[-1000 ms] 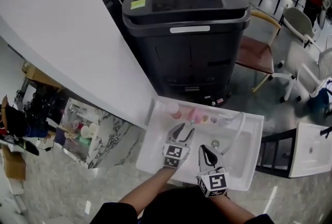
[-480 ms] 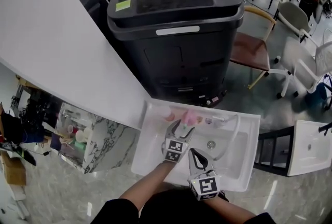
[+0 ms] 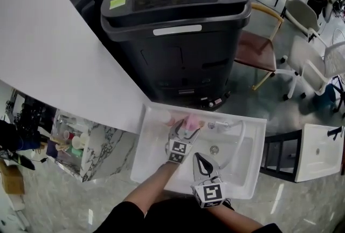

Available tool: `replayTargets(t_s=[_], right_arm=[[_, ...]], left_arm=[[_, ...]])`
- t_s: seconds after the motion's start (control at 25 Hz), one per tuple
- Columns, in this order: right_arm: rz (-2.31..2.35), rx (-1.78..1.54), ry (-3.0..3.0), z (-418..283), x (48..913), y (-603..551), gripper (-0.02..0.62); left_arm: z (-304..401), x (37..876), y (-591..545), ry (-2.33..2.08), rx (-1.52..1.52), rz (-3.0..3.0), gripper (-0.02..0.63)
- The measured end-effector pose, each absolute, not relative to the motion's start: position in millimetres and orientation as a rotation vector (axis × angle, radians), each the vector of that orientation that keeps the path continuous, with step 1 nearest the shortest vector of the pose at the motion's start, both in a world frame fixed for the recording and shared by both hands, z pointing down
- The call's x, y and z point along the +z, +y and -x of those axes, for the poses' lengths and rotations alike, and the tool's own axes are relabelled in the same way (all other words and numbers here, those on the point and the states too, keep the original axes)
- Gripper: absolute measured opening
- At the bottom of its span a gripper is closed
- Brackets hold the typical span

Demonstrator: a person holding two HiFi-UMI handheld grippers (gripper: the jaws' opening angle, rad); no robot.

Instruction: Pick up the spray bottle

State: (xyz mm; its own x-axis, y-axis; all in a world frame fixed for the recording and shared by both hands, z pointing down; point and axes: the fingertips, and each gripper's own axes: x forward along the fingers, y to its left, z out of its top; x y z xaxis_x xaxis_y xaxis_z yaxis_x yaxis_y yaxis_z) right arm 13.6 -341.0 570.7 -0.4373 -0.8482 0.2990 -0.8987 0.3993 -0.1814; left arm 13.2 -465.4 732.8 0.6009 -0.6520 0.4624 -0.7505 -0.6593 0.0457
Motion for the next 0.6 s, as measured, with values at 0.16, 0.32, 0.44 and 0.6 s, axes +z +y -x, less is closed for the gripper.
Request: replayTargets(t_s=[0.16, 0.32, 0.44, 0.6], right_arm=[[-1.542, 0.467, -2.501, -11.2, 571.0, -337.0, -0.002], [-1.524, 0.459, -2.503, -10.8, 573.1, -332.2, -0.002], [-1.513, 0.453, -2.511, -10.0, 572.3, -331.5, -0.002], [-1.506, 0.449, -2.518, -11.4, 571.2, -330.8, -0.002]], left_arm=[[-15.0, 742.8, -472.9, -1.153, 0.603, -2.552, 0.364], [-18.4, 757.6, -477.4, -1.132, 0.625, -2.540, 0.374], [-18.9, 762.6, -482.9, -1.139, 0.615, -2.525, 0.377], [-20.6, 759.3, -488.2, -1.150, 0.590, -2.563, 0.367]])
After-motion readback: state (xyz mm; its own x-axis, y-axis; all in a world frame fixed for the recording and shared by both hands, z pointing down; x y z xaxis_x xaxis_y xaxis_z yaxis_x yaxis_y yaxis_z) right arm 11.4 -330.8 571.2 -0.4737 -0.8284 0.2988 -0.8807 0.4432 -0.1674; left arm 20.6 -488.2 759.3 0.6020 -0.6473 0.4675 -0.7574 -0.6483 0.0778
